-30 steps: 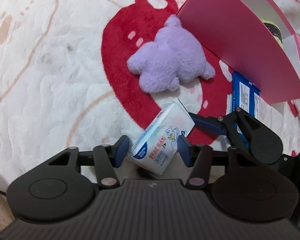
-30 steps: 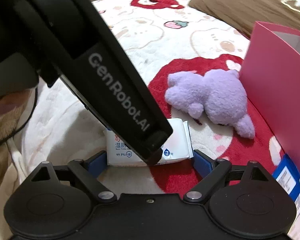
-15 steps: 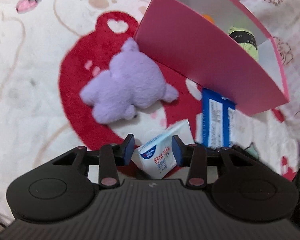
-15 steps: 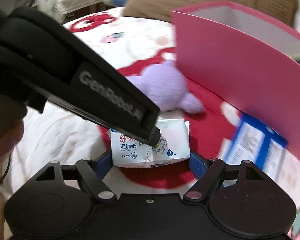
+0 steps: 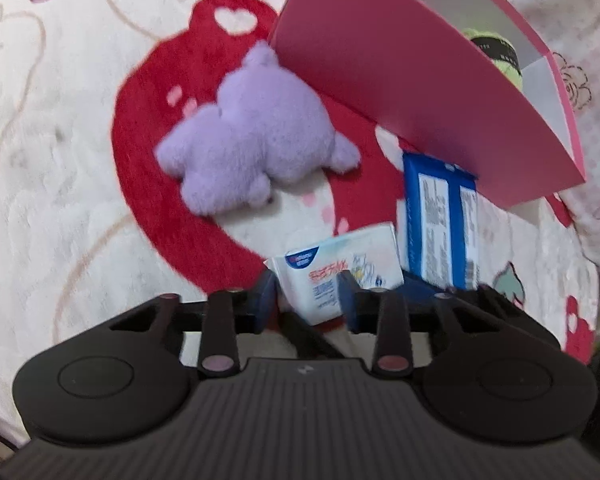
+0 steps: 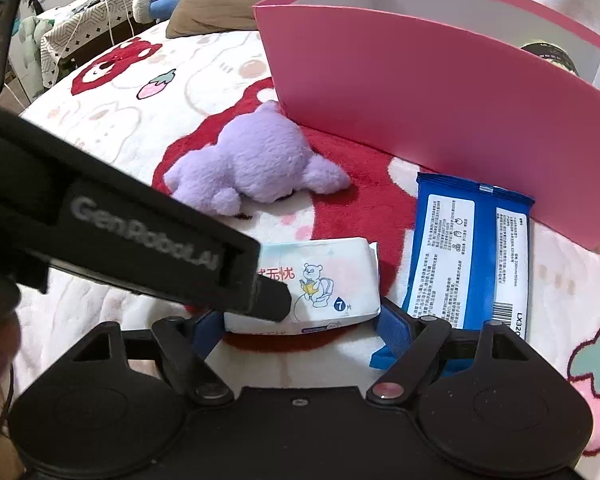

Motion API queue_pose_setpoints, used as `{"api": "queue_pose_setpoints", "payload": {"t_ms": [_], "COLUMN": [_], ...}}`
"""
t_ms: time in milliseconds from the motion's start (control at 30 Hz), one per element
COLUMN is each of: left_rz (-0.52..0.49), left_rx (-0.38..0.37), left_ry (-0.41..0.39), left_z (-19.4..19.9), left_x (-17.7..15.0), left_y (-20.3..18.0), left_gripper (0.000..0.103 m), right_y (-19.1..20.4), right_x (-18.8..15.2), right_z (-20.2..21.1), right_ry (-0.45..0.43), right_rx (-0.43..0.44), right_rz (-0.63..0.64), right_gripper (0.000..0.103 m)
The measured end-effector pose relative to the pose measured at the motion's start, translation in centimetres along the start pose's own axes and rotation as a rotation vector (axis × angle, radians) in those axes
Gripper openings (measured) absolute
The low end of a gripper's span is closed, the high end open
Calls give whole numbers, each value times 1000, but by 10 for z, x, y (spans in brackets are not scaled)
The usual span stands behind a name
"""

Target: Organize objects

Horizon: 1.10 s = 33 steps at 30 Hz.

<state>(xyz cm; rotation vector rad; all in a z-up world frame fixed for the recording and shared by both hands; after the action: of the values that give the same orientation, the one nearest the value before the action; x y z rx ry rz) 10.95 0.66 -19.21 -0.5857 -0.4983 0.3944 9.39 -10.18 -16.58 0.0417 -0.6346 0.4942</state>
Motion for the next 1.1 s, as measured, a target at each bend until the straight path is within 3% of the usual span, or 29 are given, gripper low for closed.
{"api": "queue_pose_setpoints", "payload": {"t_ms": [133, 367, 600, 767, 900, 1100], "left_rz": [-24, -56, -158, -184, -237, -313], "left_rx": [8, 30, 41, -8, -35, -62], "left_ry": [-11, -18, -57, -34, -34, -18], "left_z": [-2, -3, 17, 27, 35, 57], "left_x": [3, 5, 16, 16, 16, 22], "left_y": [-4, -10, -28, -41, -58, -80], "left_gripper": [27, 27, 27, 27, 27, 27], "right_y": [-5, 1, 0, -6, -25, -23], "right_x": [6, 3, 12, 19, 22, 38], "right_z": [-3, -7, 13, 31, 45, 52], "right_ry": [-8, -44, -97, -155, -162, -200], "right_rx": [18, -23, -5, -67, -42, -62], "right_rz": [18, 110, 83, 121, 80, 47], "right_gripper": [84, 85, 83, 71, 65, 55]}}
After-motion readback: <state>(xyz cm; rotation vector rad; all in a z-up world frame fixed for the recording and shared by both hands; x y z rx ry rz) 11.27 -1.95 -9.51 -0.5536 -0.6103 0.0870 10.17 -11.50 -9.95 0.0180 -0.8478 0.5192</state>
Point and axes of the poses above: each gripper's, at about its wrist camera, not at the fingertips, and z roughly against the way its jaws point, y to its left, x to its top, the point moved 6 cm from there along -z, roughly the way its jaws point, and after that the axes turned 15 degrees about -x, right-handed, at the moved point
